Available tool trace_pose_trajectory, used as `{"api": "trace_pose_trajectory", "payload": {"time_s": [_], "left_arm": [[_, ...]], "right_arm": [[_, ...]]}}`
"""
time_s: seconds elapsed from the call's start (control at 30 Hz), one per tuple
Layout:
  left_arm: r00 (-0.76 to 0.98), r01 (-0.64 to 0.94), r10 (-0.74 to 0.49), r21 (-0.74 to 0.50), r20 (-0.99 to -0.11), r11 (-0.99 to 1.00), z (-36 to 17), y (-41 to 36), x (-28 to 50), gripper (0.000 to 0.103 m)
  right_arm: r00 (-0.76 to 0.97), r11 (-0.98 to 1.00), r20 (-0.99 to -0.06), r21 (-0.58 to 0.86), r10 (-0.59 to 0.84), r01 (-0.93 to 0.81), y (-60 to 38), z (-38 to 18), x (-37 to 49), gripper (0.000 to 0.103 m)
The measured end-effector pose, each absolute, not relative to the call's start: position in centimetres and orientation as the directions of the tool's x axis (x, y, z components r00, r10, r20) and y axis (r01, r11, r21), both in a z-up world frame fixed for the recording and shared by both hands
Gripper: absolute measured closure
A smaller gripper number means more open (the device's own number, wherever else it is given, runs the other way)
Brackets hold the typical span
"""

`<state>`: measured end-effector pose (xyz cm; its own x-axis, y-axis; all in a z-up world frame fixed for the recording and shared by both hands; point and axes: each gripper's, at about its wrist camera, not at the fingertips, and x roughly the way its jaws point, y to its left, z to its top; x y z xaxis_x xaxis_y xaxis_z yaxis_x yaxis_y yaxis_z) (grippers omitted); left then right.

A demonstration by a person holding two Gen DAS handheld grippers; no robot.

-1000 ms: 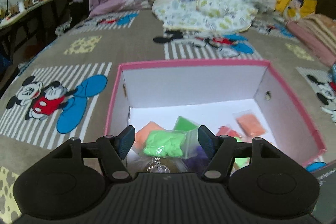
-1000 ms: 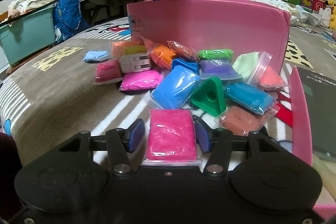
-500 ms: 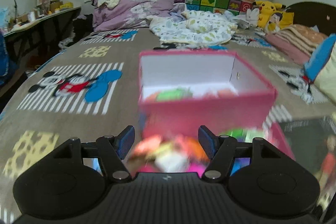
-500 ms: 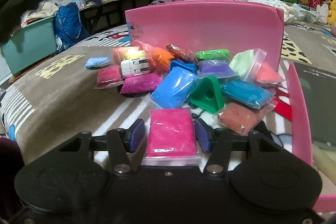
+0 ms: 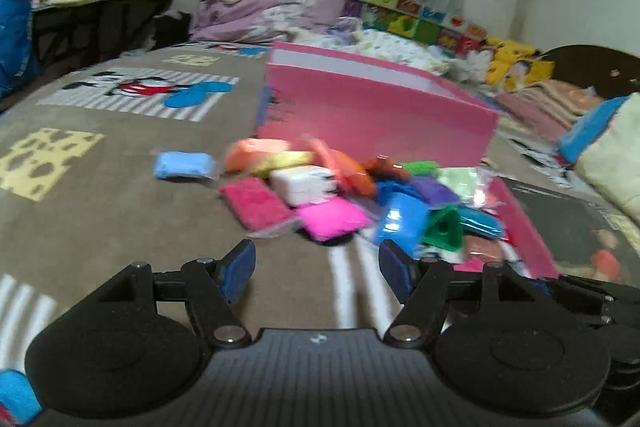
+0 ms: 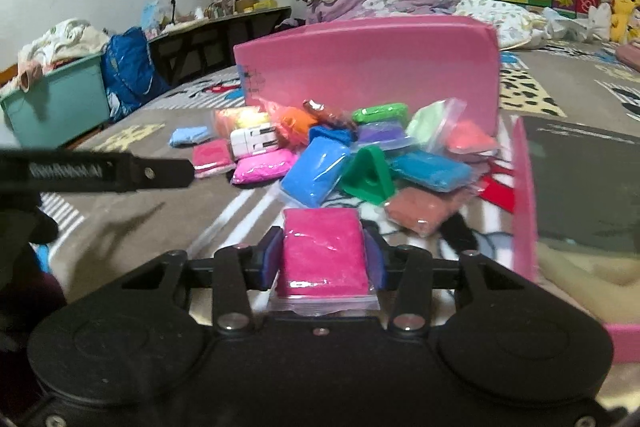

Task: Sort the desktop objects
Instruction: 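Move the empty left tool back toward the clay pile, then carry the hot pink bag into the pink box and open right tool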

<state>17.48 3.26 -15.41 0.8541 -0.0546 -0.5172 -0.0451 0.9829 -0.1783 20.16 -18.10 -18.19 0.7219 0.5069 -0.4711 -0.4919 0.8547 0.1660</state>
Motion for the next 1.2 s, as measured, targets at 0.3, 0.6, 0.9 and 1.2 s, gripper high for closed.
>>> {"api": "trace_pose_trajectory", "payload": {"time_s": [0.3, 0.6, 0.9, 1.2], "left_arm": [[0.860, -0.054, -0.021, -0.133, -0.509, 0.990, -15.2, 2.2, 17.5, 0.036], [0.863, -0.159, 0.038, -0.198, -0.504, 0.967, -15.2, 4.1, 17.4, 0.036], [0.898, -0.152, 0.063, -0.172, -0.435, 0.973, -13.8, 3.7, 16.1, 0.035], [0.905, -0.161, 0.073, -0.179, -0.420, 0.971, -13.9, 3.6, 16.9, 0.035]], "right_arm": [[0.737, 0.883, -0.506, 0.122, 0.448, -0.453, -19.6, -15.8, 17.9, 0.060], [0.755, 0.913, -0.520, 0.154, 0.400, -0.377, -21.1, -12.0, 19.8, 0.060], [0.752, 0.881, -0.482, 0.104, 0.451, -0.461, -19.1, -5.5, 23.8, 0.060], [0.710, 0.827, -0.499, 0.023, 0.497, -0.562, -19.1, 1.2, 30.8, 0.060]]}}
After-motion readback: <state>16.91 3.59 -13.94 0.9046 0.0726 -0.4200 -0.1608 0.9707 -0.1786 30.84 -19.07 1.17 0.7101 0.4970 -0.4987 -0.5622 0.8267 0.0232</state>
